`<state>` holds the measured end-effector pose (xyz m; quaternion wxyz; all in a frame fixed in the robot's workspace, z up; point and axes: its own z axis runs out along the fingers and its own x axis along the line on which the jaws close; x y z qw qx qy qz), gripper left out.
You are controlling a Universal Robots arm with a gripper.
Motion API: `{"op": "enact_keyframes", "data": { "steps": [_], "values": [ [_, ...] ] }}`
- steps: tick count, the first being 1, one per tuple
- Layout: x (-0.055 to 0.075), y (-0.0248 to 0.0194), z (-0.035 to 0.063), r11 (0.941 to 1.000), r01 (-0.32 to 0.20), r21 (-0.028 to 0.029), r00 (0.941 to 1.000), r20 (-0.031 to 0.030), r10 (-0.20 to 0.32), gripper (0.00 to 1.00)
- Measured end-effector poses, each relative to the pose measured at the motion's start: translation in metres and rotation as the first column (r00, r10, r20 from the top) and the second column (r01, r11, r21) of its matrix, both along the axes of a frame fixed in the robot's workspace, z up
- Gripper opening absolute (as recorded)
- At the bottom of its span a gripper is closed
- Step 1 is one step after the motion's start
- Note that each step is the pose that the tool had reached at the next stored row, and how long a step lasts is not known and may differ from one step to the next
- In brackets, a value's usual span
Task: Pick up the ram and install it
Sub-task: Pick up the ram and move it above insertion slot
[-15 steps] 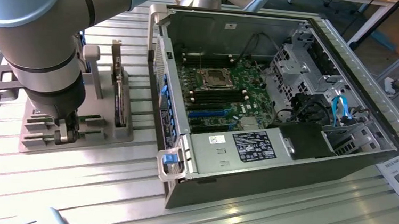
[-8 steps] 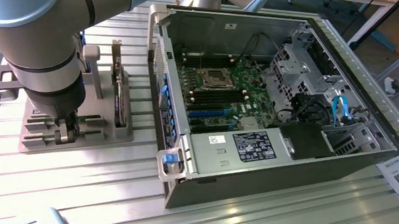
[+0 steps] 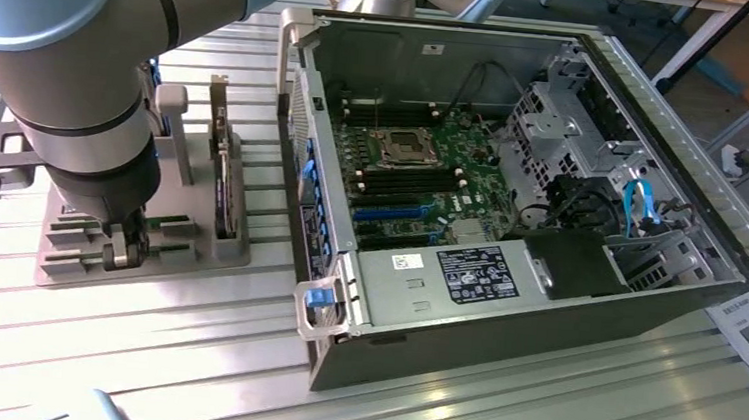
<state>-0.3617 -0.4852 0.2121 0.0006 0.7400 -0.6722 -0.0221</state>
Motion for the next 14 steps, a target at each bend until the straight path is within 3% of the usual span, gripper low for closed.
{"op": "enact_keyframes", "data": {
  "steps": [14],
  "values": [
    [0.0000, 0.0000, 0.0000, 1.0000, 0.008, 0.0001, 1.0000, 0.0000, -0.008, 0.15]
  ]
}}
